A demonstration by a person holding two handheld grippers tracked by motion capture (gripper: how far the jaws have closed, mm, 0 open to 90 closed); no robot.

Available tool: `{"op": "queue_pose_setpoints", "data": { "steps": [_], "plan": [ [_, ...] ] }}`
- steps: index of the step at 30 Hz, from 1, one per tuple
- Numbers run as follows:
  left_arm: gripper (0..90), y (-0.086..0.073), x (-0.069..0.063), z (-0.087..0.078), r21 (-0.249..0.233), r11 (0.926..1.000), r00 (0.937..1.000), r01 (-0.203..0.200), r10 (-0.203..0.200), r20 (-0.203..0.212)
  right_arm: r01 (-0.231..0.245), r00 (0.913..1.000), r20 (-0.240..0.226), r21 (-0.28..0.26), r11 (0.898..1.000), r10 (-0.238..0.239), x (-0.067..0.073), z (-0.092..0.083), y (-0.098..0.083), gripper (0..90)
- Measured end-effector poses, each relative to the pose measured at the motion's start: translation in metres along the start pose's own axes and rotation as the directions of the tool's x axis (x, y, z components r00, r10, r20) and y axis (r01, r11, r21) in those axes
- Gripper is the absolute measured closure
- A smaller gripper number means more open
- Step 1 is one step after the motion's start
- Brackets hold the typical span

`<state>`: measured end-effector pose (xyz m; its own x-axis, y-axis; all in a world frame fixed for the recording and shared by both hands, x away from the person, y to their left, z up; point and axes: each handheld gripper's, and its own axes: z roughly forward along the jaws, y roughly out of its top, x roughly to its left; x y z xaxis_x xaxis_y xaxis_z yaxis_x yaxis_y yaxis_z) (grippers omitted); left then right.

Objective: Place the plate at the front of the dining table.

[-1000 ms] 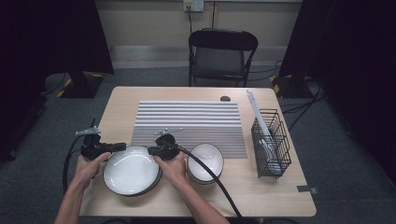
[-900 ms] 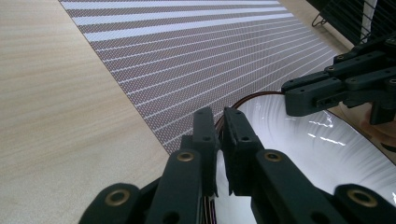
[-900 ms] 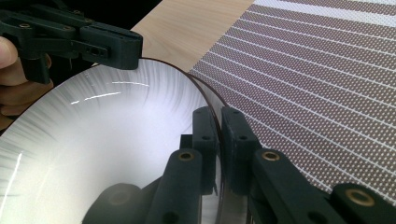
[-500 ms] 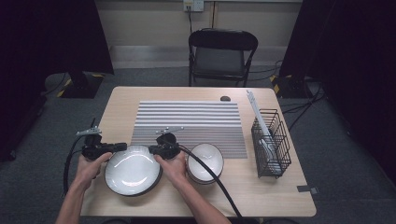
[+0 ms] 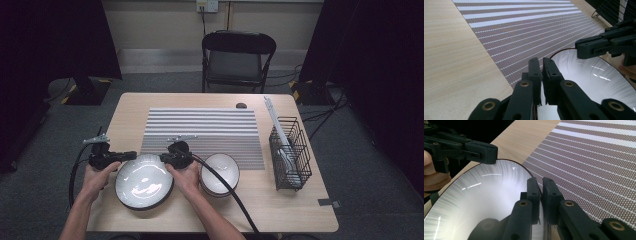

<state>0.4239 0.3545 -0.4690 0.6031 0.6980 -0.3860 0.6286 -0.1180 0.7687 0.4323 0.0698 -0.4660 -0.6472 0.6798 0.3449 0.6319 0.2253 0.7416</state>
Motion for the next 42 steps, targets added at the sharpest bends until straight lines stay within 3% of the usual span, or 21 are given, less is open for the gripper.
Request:
{"op": "queue_pose_setpoints", "data": {
  "steps": [7, 20, 28, 32, 33, 35, 37, 42],
  "plan": [
    [82.2, -0.002, 0.0, 0.001, 0.035, 0.9994, 1.0, -0.002, 0.002, -0.007, -0.001, 1.0, -0.003, 0.001, 1.0, 0.001, 0.0, 0.0, 0.0, 85.1],
    [84.5, 0.0, 0.001, 0.001, 0.021, 0.9996, 0.9998, -0.017, 0.017, -0.005, 0.01, 0.9999, 0.007, -0.004, 1.0, -0.01, -0.001, -0.001, 0.008, 84.8],
    [84.5, 0.0, 0.004, 0.001, -0.016, 0.9996, 0.9996, 0.024, -0.024, 0.014, 0.011, 0.9999, 0.001, -0.013, 1.0, -0.011, -0.002, -0.002, 0.012, 84.8],
    [80.8, -0.002, 0.002, 0.001, -0.002, 0.9994, 0.9993, 0.033, -0.033, 0.015, 0.011, 0.9999, -0.002, -0.016, 1.0, -0.011, -0.003, -0.002, 0.01, 84.8],
    [77.9, -0.002, 0.001, 0.0, 0.011, 0.9997, 0.9997, 0.023, -0.023, 0.002, 0.013, 0.9999, 0.0, -0.016, 1.0, -0.013, -0.003, -0.002, 0.01, 84.9],
    [81.0, -0.002, -0.001, 0.001, 0.031, 0.9995, 0.9998, 0.008, -0.008, -0.02, 0.012, 0.9999, 0.0, -0.013, 1.0, -0.012, -0.003, -0.001, 0.009, 84.9],
    [82.5, -0.003, 0.001, 0.001, 0.034, 0.9994, 0.9999, 0.012, -0.012, -0.004, 0.009, 1.0, 0.002, -0.009, 1.0, -0.009, -0.002, -0.001, 0.007, 84.8],
    [83.4, -0.002, 0.0, 0.001, 0.031, 0.9995, 0.9999, -0.01, 0.01, -0.011, 0.002, 1.0, 0.0, -0.015, 1.0, -0.002, -0.002, -0.001, 0.006, 84.8]
  ]
}}
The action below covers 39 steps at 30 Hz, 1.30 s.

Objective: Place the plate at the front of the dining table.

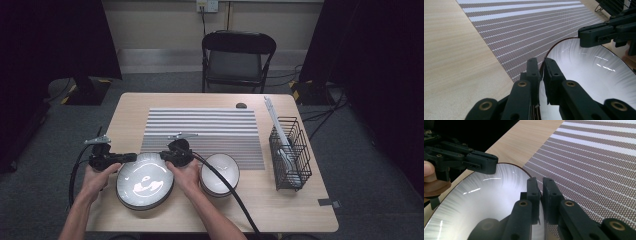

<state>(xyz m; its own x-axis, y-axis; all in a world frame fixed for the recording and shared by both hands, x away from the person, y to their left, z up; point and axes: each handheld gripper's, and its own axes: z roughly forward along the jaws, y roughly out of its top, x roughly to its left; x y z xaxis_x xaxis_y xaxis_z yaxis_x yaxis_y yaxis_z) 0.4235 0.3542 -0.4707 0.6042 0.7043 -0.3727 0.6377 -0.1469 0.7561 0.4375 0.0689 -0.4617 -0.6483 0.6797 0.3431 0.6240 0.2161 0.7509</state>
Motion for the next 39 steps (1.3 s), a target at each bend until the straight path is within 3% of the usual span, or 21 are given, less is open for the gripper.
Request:
{"op": "queue_pose_setpoints", "data": {
  "steps": [4, 6, 10, 12, 15, 17, 22, 28, 30, 34, 39],
  "plan": [
    [84.2, 0.005, 0.001, -0.002, -0.032, 0.9995, 1.0, -0.006, 0.006, -0.005, -0.01, 0.9999, 0.008, -0.024, 1.0, 0.011, -0.001, -0.002, 0.006, 87.4],
    [84.8, 0.008, 0.003, -0.003, -0.042, 0.9991, 0.9999, 0.001, 0.0, 0.015, -0.023, 0.9997, -0.005, -0.054, 0.998, 0.022, -0.002, -0.005, 0.012, 90.0],
    [85.5, 0.013, -0.001, -0.001, -0.023, 0.9991, 0.9993, -0.037, 0.036, -0.013, 0.034, 0.9994, 0.001, -0.015, 0.999, -0.034, 0.007, 0.002, 0.017, 90.0],
    [85.5, 0.012, 0.0, -0.001, -0.031, 0.9992, 0.9996, -0.027, 0.027, -0.007, 0.017, 0.9998, -0.006, -0.027, 0.999, -0.018, 0.007, 0.004, 0.015, 90.0],
    [85.6, 0.013, -0.002, -0.001, -0.026, 0.999, 0.9993, -0.036, 0.035, -0.016, 0.035, 0.9993, -0.011, -0.027, 0.999, -0.035, 0.008, 0.002, 0.015, 80.2],
    [85.6, 0.012, -0.001, -0.001, -0.027, 0.9991, 0.9994, -0.033, 0.033, -0.015, 0.048, 0.9985, 0.027, -0.027, 0.998, -0.047, 0.01, -0.001, 0.016, 77.6],
    [85.6, 0.011, -0.002, -0.001, -0.028, 0.9992, 0.9995, -0.03, 0.029, -0.015, 0.03, 0.9986, 0.042, 0.008, 1.0, -0.031, 0.003, -0.001, 0.007, 75.3],
    [85.6, 0.011, -0.002, -0.001, -0.029, 0.9992, 0.9995, -0.028, 0.028, -0.012, -0.011, 0.9997, 0.023, 0.044, 0.999, 0.01, 0.0, 0.007, -0.001, 78.4],
    [85.6, 0.011, -0.001, 0.0, -0.032, 0.9991, 0.9996, -0.026, 0.026, -0.008, -0.03, 0.9995, -0.001, 0.036, 0.999, 0.03, -0.002, 0.007, -0.004, 79.1],
    [85.1, 0.009, 0.001, 0.0, -0.04, 0.9992, 1.0, 0.0, 0.0, 0.005, -0.026, 0.9997, 0.004, 0.022, 0.999, 0.026, -0.001, 0.006, -0.005, 80.4],
    [81.0, 0.003, 0.001, 0.0, -0.007, 0.9999, 0.9999, 0.009, -0.009, 0.005, -0.022, 0.9997, -0.007, 0.025, 0.999, 0.022, -0.002, 0.005, -0.006, 81.3]
  ]
}}
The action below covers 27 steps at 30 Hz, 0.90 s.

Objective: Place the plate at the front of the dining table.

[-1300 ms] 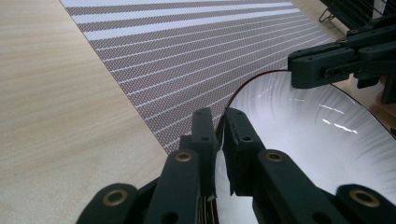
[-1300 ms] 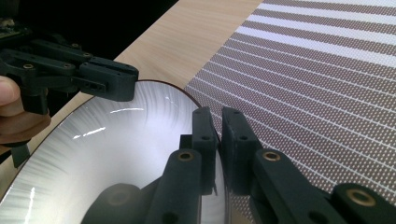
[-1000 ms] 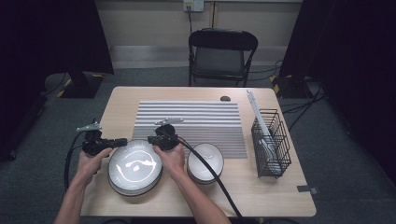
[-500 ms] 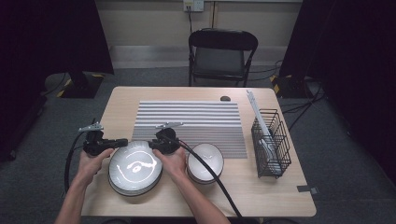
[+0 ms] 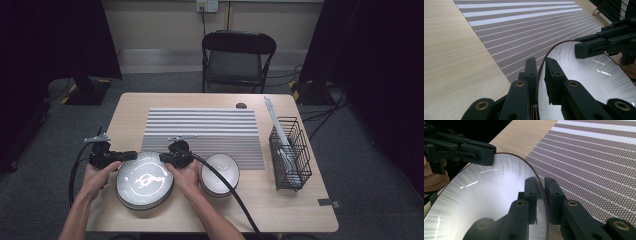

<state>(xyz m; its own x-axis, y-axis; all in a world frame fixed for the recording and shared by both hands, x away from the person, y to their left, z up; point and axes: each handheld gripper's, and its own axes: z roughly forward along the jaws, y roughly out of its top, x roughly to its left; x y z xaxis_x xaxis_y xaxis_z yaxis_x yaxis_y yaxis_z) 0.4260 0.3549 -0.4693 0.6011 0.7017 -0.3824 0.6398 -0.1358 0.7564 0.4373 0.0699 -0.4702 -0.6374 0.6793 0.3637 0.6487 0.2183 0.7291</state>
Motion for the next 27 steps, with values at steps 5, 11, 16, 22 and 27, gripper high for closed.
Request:
{"op": "queue_pose_setpoints", "data": {
  "steps": [5, 11, 16, 22, 27],
  "plan": [
    [83.0, 0.0001, -0.0007, 0.0001, 0.006, 0.9997, 0.9997, -0.023, 0.024, -0.006, 0.007, 1.0, 0.0, -0.004, 1.0, -0.007, 0.0003, -0.0006, -0.0002, 81.8],
    [83.1, 0.0029, -0.0002, 0.0007, 0.001, 0.9994, 0.9993, -0.036, 0.036, -0.013, 0.02, 0.9998, 0.009, -0.025, 0.999, -0.02, 0.0008, -0.0016, 0.0012, 82.3],
    [83.0, 0.0046, 0.0029, 0.0009, -0.017, 0.9999, 1.0, -0.003, 0.003, -0.005, 0.019, 0.9998, 0.011, -0.029, 0.999, -0.018, 0.0, -0.0012, 0.0036, 82.2],
    [81.5, 0.0034, 0.0027, 0.0016, -0.007, 0.9999, 0.9999, 0.01, -0.01, -0.004, 0.03, 0.9995, 0.009, -0.026, 0.999, -0.03, -0.0006, -0.0015, 0.0052, 82.6],
    [80.1, -0.0014, 0.0009, 0.003, 0.024, 0.9997, 0.9999, 0.002, -0.002, -0.016, 0.02, 0.9998, 0.006, -0.027, 0.999, -0.02, -0.001, -0.0016, 0.0034, 82.7]
  ]
}}
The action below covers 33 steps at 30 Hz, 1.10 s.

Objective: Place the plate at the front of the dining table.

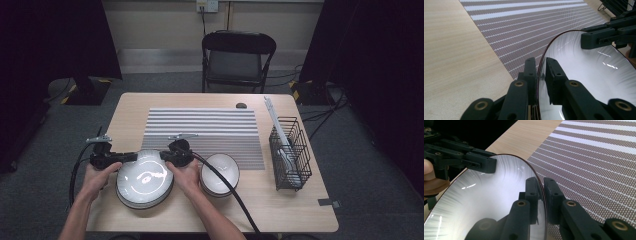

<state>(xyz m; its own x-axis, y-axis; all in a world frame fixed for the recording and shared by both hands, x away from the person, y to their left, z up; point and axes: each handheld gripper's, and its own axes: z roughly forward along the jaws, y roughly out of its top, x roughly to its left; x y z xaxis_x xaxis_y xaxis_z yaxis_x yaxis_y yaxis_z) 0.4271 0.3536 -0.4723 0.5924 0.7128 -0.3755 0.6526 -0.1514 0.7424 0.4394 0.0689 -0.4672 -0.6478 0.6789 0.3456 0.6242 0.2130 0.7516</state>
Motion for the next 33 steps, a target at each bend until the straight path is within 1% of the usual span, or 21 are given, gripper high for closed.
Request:
{"op": "queue_pose_setpoints", "data": {
  "steps": [1, 2, 4, 6, 8, 9, 10, 11, 13, 15, 17, 19, 21, 23, 26, 28, 30, 33],
  "plan": [
    [80.5, 0.001, 0.0, 0.0, 0.001, 1.0, 1.0, 0.002, -0.002, 0.001, 0.002, 1.0, 0.0, -0.001, 1.0, -0.002, 0.0, 0.0, -0.001, 82.6],
    [81.2, 0.001, 0.0, -0.001, -0.005, 0.9999, 0.9999, -0.013, 0.013, -0.005, 0.0, 1.0, 0.001, -0.001, 1.0, 0.0, 0.0, 0.0, -0.001, 82.6],
    [81.2, 0.003, -0.001, -0.001, -0.015, 0.9997, 0.9997, -0.02, 0.02, -0.016, -0.01, 1.0, 0.002, -0.004, 1.0, 0.01, 0.0, 0.0, 0.0, 82.4],
    [81.2, 0.005, -0.001, -0.002, -0.018, 0.9995, 0.9995, -0.026, 0.026, -0.018, -0.009, 1.0, 0.004, -0.01, 1.0, 0.009, -0.001, 0.0, 0.003, 82.0],
    [81.4, 0.008, 0.0, -0.001, -0.035, 0.999, 0.9995, -0.027, 0.026, -0.02, -0.01, 0.9999, 0.004, -0.017, 1.0, 0.01, -0.002, 0.0, 0.007, 81.7],
    [81.2, 0.009, 0.001, 0.0, -0.036, 0.9991, 0.9996, -0.024, 0.023, -0.018, -0.013, 0.9999, 0.006, -0.018, 1.0, 0.013, -0.003, 0.0, 0.008, 81.7],
    [81.2, 0.01, 0.002, 0.001, -0.041, 0.999, 0.9998, -0.015, 0.015, -0.01, -0.011, 0.9999, 0.01, -0.018, 1.0, 0.011, -0.003, 0.0, 0.009, 81.7],
    [81.3, 0.01, 0.003, 0.001, -0.044, 0.999, 0.9999, -0.009, 0.009, -0.011, -0.009, 0.9999, 0.014, -0.016, 1.0, 0.009, -0.005, 0.001, 0.01, 81.7],
    [81.4, 0.01, 0.003, 0.001, -0.041, 0.9991, 0.9998, -0.013, 0.013, -0.013, -0.013, 0.9999, 0.01, -0.018, 1.0, 0.013, -0.006, 0.001, 0.009, 81.7],
    [80.6, 0.009, 0.003, 0.001, -0.041, 0.9991, 0.9999, 0.006, -0.007, -0.011, -0.008, 0.9999, 0.009, -0.019, 1.0, 0.008, -0.006, 0.001, 0.009, 81.9],
    [79.8, 0.008, 0.002, 0.001, -0.041, 0.9991, 0.9999, 0.014, -0.014, -0.009, -0.007, 0.9999, 0.008, -0.02, 1.0, 0.007, -0.005, 0.001, 0.009, 82.0],
    [78.1, 0.007, 0.001, 0.0, -0.031, 0.9995, 0.9997, 0.012, -0.012, -0.019, -0.004, 0.9999, 0.011, -0.019, 1.0, 0.004, -0.004, 0.0, 0.008, 82.1],
    [78.1, 0.005, 0.001, 0.0, -0.031, 0.9993, 0.9996, 0.024, -0.024, -0.014, 0.0, 0.9999, 0.01, -0.021, 1.0, 0.0, -0.005, 0.0, 0.007, 82.1],
    [77.9, 0.002, 0.001, 0.001, -0.013, 0.9998, 0.9998, 0.015, -0.016, -0.014, -0.003, 0.9999, 0.01, -0.02, 1.0, 0.004, -0.005, 0.0, 0.007, 82.2],
    [78.5, 0.002, 0.002, 0.0, -0.018, 0.9998, 0.9999, 0.013, -0.014, -0.008, -0.01, 0.9999, 0.01, -0.019, 1.0, 0.01, -0.005, 0.0, 0.007, 82.2],
    [79.5, 0.002, 0.003, -0.001, -0.022, 0.9996, 0.9999, 0.015, -0.015, 0.003, -0.002, 0.9999, 0.013, -0.021, 1.0, 0.002, -0.004, 0.0, 0.006, 82.2],
    [80.2, 0.002, 0.003, -0.001, -0.026, 0.9996, 0.9999, 0.011, -0.011, 0.0, -0.01, 0.9999, 0.007, -0.017, 1.0, 0.01, -0.005, 0.0, 0.006, 82.1],
    [80.2, 0.002, 0.003, -0.002, -0.019, 0.9998, 1.0, 0.001, -0.001, -0.005, 0.004, 0.9998, 0.02, -0.019, 1.0, -0.004, -0.003, 0.0, 0.005, 81.9]
  ]
}}
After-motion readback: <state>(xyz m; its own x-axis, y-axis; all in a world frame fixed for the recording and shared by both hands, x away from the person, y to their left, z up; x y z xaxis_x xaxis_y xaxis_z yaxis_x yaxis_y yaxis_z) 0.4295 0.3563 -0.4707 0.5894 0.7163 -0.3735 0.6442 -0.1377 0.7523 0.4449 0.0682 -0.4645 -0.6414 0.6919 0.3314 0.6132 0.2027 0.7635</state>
